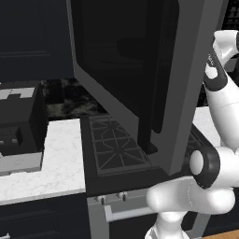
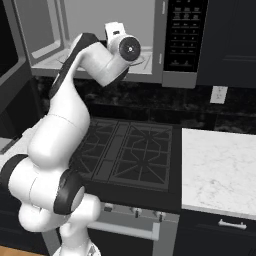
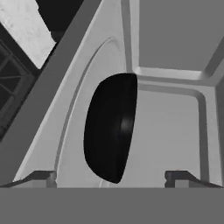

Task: Open the microwave, place the bowl with waffle inside the microwave, then close the microwave door and turn it on.

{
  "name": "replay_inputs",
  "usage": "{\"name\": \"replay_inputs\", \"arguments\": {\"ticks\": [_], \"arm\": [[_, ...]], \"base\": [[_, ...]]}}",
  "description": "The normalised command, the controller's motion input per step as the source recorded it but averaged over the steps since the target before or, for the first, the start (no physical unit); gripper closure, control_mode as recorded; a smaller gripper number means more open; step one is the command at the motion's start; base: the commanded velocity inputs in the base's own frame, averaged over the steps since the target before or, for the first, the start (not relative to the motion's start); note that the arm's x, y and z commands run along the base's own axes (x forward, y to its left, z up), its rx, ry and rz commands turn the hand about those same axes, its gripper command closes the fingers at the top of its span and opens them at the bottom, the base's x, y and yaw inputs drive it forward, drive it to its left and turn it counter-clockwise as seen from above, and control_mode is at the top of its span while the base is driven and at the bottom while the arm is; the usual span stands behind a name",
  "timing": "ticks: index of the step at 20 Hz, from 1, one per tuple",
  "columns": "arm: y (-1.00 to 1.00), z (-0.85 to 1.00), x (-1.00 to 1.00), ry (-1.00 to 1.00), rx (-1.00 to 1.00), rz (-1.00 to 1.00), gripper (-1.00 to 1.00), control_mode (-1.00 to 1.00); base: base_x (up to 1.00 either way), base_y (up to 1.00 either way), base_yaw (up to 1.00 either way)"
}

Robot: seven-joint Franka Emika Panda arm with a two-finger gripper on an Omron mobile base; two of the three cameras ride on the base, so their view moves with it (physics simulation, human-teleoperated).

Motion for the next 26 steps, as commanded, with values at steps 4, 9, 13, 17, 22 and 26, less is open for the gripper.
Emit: {"name": "replay_inputs", "arguments": {"ticks": [4,9,13,17,22,26], "arm": [[-0.41,0.26,-1.00,-0.11,-0.05,0.10,-1.00,-1.00],[0.00,0.01,-1.00,-0.03,-0.18,0.03,-1.00,-1.00],[0.00,-0.06,-1.00,-0.21,-0.13,0.00,1.00,-1.00],[0.09,-0.19,-0.69,-0.06,-0.14,0.07,1.00,-1.00],[0.07,-0.13,-0.63,-0.15,-0.17,0.03,1.00,-1.00],[0.03,-0.07,-1.00,-0.17,-0.18,0.03,1.00,-1.00]], "base": [[0.00,0.00,0.00],[0.00,0.00,0.00],[0.00,0.00,0.00],[0.00,0.00,0.00],[0.00,0.00,0.00],[0.00,0.00,0.00]]}}
